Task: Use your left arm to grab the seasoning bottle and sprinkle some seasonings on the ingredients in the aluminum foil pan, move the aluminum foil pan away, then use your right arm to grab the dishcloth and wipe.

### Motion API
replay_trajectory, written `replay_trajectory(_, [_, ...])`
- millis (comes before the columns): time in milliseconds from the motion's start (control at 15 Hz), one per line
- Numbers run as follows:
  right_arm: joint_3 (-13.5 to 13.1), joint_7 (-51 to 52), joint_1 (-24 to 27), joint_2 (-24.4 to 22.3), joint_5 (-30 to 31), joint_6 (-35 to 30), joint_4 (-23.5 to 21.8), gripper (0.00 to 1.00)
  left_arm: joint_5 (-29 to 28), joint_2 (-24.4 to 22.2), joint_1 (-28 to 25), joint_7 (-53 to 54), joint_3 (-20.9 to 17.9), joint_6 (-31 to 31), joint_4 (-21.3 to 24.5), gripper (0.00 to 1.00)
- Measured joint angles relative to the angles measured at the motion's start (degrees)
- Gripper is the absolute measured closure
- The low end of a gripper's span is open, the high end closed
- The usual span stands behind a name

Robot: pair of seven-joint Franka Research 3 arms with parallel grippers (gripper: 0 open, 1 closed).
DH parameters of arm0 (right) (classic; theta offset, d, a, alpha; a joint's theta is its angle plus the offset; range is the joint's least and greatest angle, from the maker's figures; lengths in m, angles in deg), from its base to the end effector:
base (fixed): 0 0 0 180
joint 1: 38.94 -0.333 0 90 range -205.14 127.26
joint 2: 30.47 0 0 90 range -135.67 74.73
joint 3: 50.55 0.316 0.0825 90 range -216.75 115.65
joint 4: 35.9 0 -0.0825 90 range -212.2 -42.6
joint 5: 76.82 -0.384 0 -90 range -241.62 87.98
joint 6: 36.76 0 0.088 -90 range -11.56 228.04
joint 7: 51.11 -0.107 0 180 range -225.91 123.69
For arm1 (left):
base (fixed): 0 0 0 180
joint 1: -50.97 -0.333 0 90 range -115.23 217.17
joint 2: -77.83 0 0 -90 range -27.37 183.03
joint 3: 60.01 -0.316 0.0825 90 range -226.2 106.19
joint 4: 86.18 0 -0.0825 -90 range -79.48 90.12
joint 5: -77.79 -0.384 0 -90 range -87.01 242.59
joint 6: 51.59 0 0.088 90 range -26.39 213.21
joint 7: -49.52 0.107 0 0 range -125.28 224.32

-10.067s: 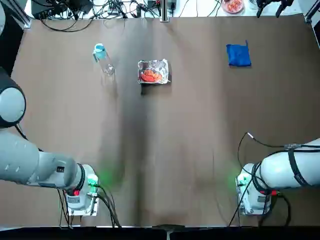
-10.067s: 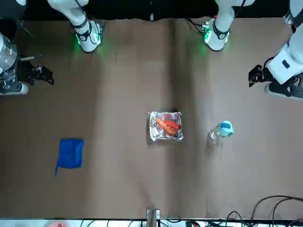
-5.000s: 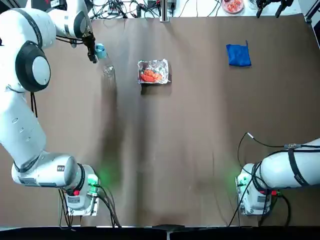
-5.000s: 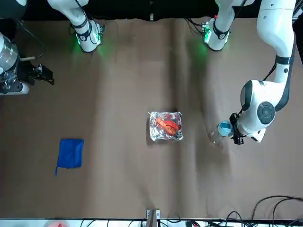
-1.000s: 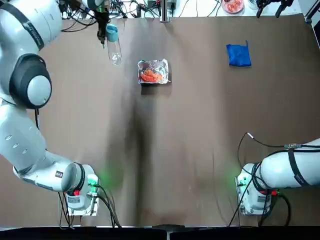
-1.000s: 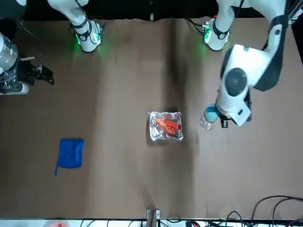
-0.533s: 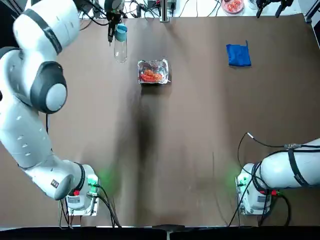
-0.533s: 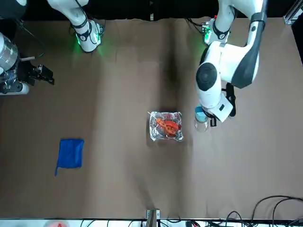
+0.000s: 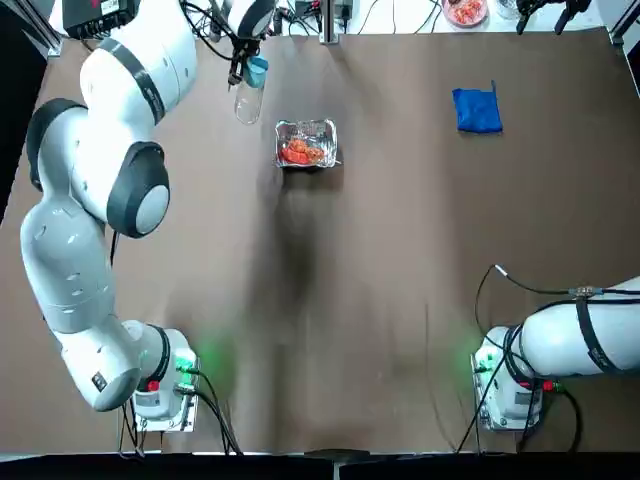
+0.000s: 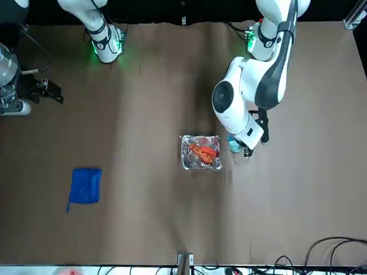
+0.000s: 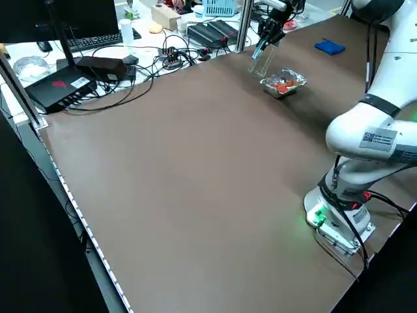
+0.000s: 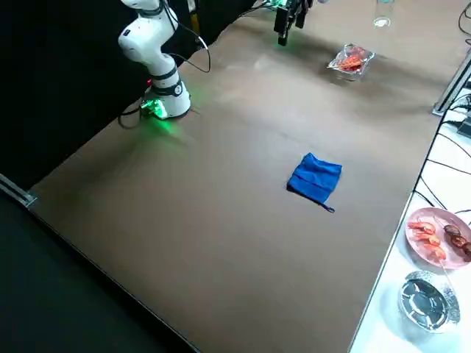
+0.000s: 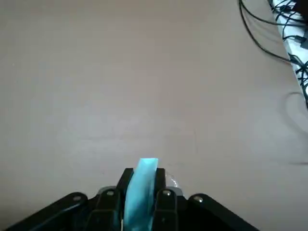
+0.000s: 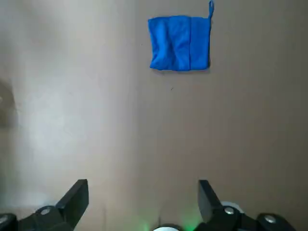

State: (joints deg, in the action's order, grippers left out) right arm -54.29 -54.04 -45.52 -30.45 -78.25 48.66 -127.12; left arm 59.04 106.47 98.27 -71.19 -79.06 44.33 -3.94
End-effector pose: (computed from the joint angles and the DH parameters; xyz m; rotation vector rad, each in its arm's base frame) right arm 0.5442 0.0298 0.6078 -3.1177 0.0013 0.1602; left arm 0.5874 -0.3225 0.4094 -1.9815 -1.8839 -0.5615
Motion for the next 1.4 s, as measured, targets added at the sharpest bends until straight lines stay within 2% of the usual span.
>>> replay_trajectory(267, [0.0, 0.0, 0.0, 0.0, 0.0, 0.0, 0.0, 0.00, 0.0, 2.7, 7.8, -0.1, -7.5, -1.0, -0.1, 0.77])
replay_trajectory(667, [0.0, 0.0, 0.0, 0.0, 0.0, 0.0, 0.0, 0.00, 0.0, 10.1, 15.6, -0.8, -15.0, -1.1, -1.9, 0.77])
replay_trajectory(800, [0.0, 0.0, 0.0, 0.0, 0.0, 0.0, 0.0, 0.00, 0.0, 13.9, 20.9, -0.8, -19.5, -1.1, -2.1, 0.77])
replay_trajectory(1000, [0.0, 0.0, 0.0, 0.0, 0.0, 0.0, 0.0, 0.00, -2.6, 17.2, 24.1, -0.8, -21.5, -1.7, -2.3, 0.77])
replay_trajectory(1400, [0.1, 0.0, 0.0, 0.0, 0.0, 0.0, 0.0, 0.00, -3.9, 21.1, 24.7, -0.8, -22.8, -2.2, -3.8, 0.77])
